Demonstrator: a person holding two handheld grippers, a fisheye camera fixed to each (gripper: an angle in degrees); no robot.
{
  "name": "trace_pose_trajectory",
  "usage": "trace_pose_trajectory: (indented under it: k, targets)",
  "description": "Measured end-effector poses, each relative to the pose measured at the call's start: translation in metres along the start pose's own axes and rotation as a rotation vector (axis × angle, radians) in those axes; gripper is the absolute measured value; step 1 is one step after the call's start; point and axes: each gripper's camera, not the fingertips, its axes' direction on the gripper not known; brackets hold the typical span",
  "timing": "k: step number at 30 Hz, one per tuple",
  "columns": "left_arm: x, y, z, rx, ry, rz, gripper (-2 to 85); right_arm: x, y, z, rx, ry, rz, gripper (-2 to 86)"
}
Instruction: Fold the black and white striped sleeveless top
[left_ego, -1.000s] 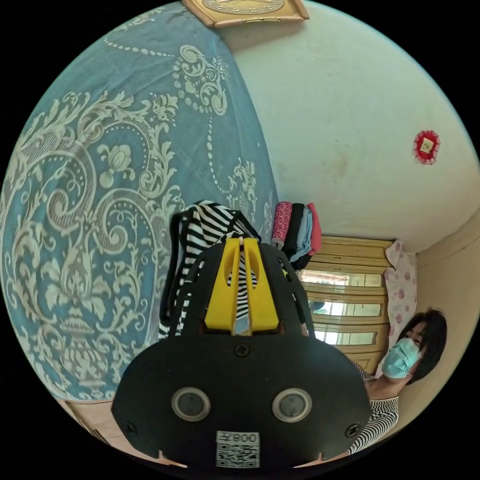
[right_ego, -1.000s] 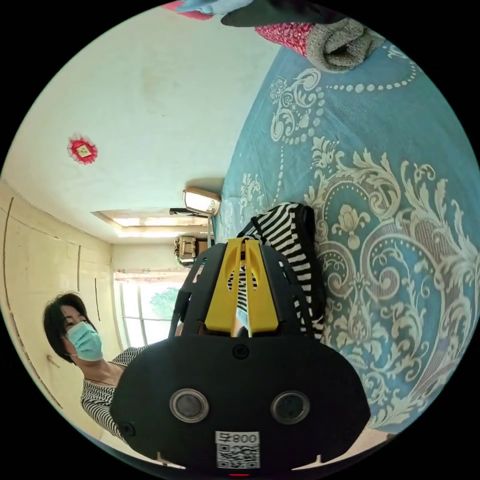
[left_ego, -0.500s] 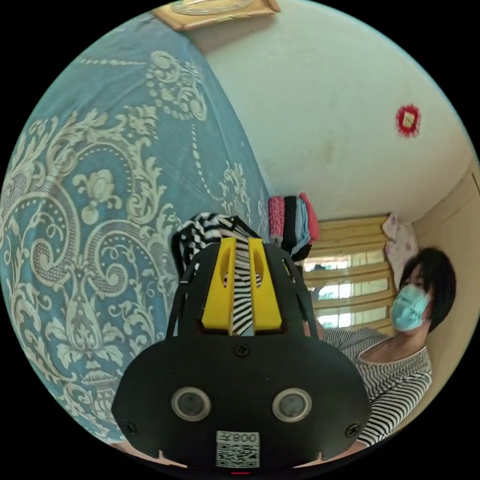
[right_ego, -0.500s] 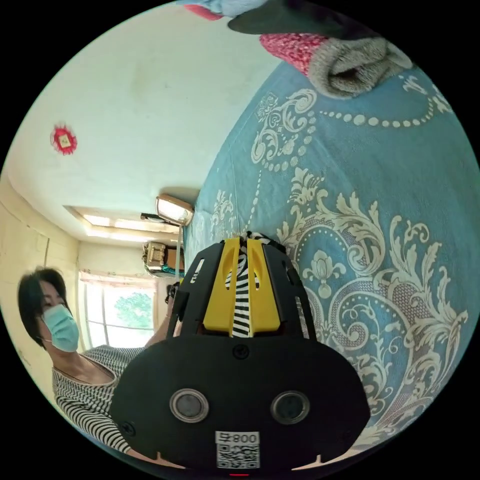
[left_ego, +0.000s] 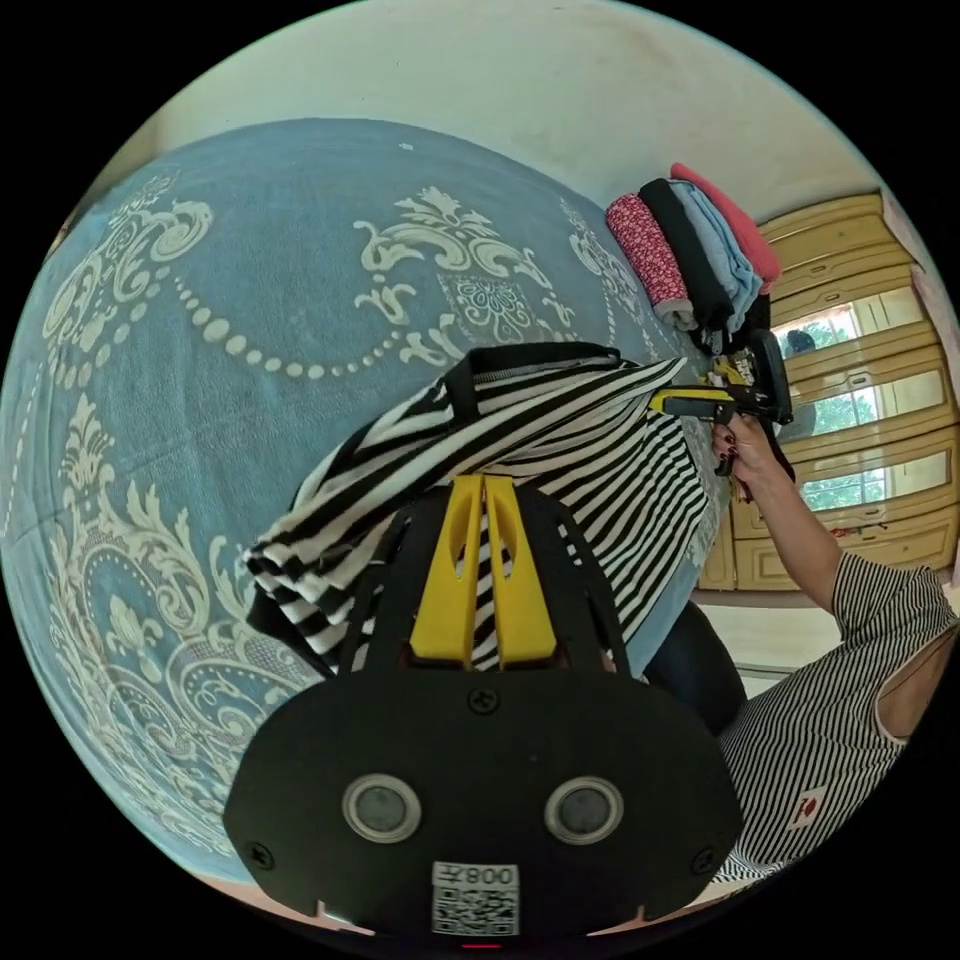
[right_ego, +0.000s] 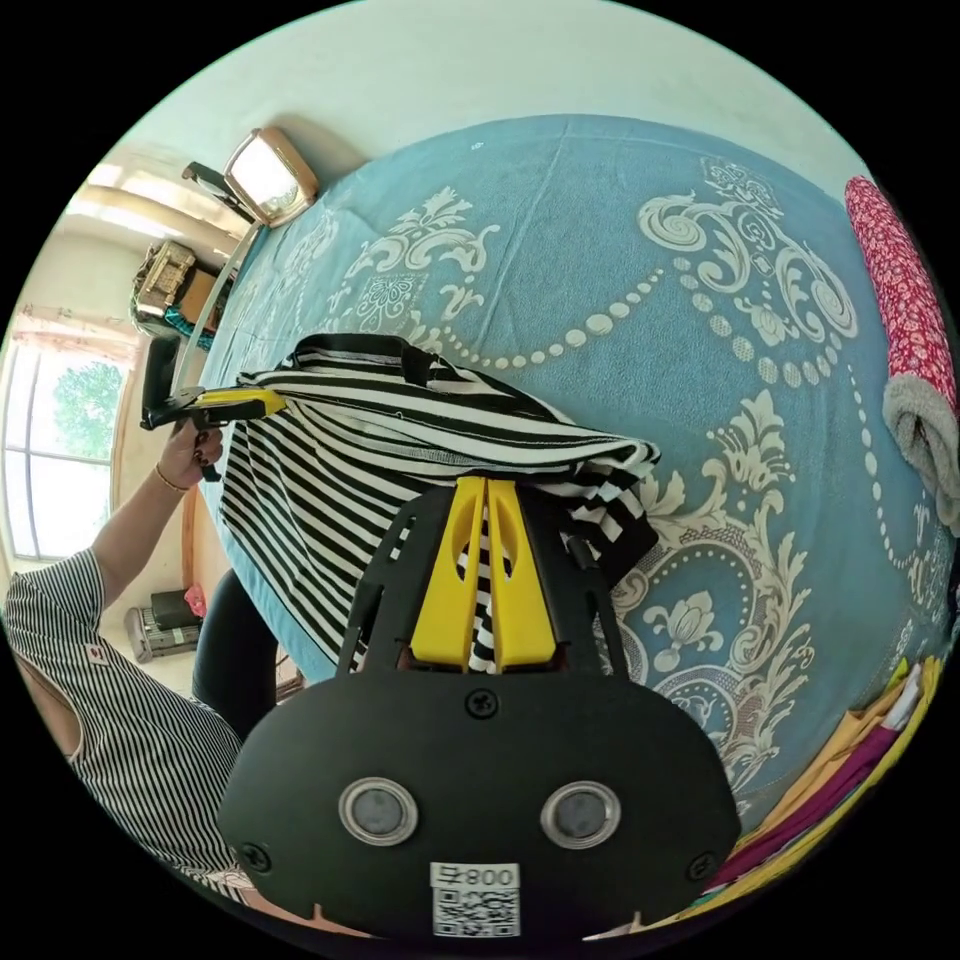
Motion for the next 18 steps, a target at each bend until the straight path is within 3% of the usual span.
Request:
trace_pose_trajectory:
  k: [8, 18]
  targets:
    - [0.003, -0.026, 0.018, 0.066, -0.106, -0.005, 0.2, -0.035, 0.022, -0.032, -0.003, 0.058, -0.050, 0.0]
    - [0.018, -0.018, 0.026, 0.217, -0.027, 0.046, 0.1, -0.031, 0.020, -0.064, 0.033, 0.053, -0.031, 0.0]
